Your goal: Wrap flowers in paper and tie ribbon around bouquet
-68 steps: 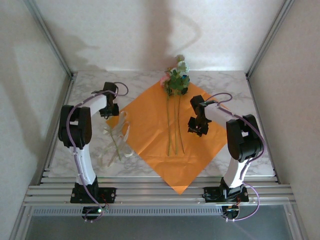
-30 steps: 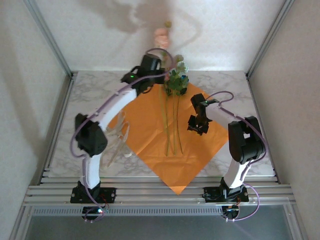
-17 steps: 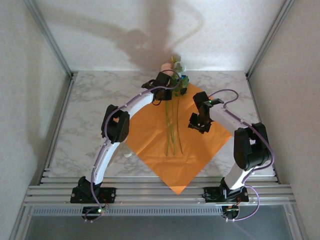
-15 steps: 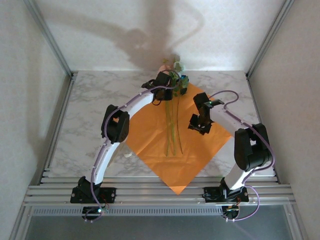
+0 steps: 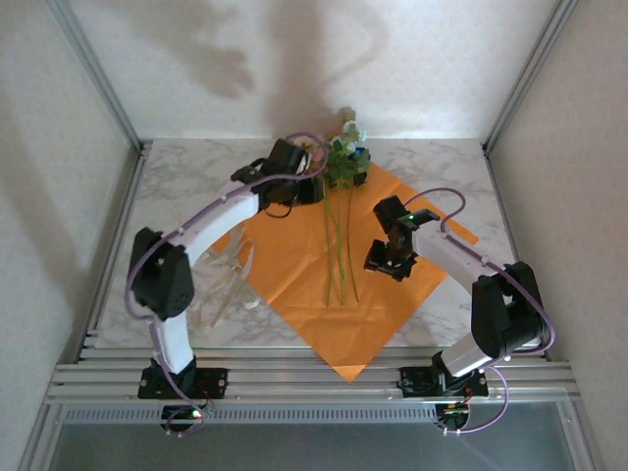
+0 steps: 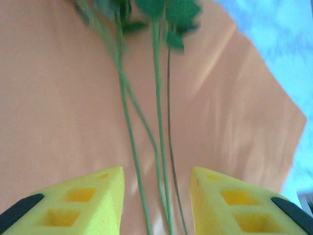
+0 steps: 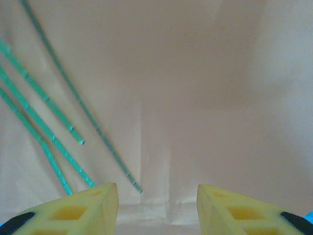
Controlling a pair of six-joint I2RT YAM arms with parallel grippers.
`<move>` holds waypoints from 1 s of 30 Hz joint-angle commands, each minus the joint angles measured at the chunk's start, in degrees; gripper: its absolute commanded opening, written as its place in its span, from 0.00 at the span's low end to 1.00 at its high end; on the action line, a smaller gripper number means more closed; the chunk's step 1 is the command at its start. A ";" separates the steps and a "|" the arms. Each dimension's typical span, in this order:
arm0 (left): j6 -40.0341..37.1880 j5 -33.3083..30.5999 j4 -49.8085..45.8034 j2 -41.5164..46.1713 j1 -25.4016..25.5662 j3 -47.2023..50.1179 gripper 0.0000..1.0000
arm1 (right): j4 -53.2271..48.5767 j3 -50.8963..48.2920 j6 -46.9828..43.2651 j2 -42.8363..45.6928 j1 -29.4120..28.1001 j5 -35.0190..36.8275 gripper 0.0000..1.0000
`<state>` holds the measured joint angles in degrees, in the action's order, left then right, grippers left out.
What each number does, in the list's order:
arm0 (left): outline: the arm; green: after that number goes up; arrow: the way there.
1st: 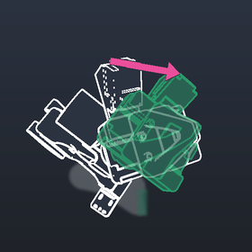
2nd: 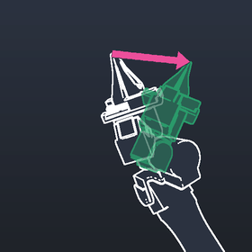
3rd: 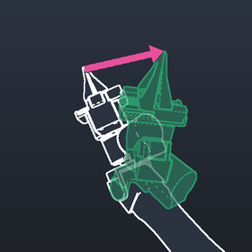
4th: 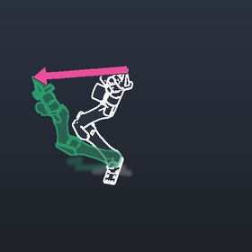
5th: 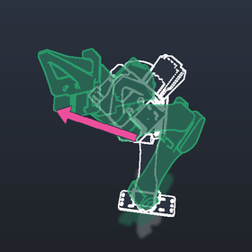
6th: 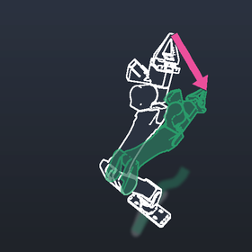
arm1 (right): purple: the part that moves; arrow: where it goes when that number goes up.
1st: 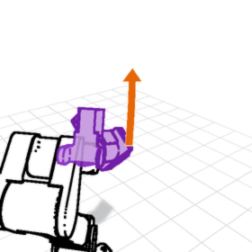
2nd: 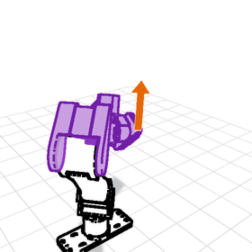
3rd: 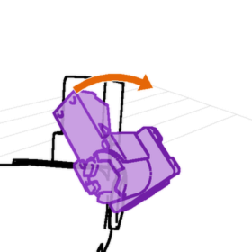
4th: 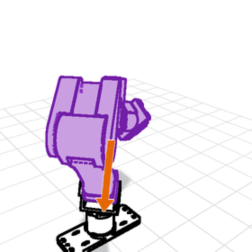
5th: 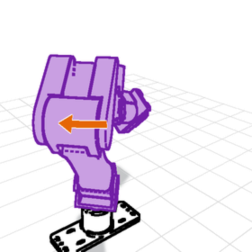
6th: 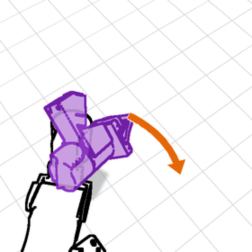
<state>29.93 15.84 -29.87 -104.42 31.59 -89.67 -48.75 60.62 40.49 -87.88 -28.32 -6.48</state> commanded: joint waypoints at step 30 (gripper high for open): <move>22.89 12.20 26.48 -12.64 -0.88 23.92 0.04 | -4.04 -0.05 -3.62 -2.36 -8.50 3.05 0.43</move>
<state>51.35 30.65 -3.92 -113.78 32.14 -65.19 -49.10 59.46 38.02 -92.09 -34.59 -5.52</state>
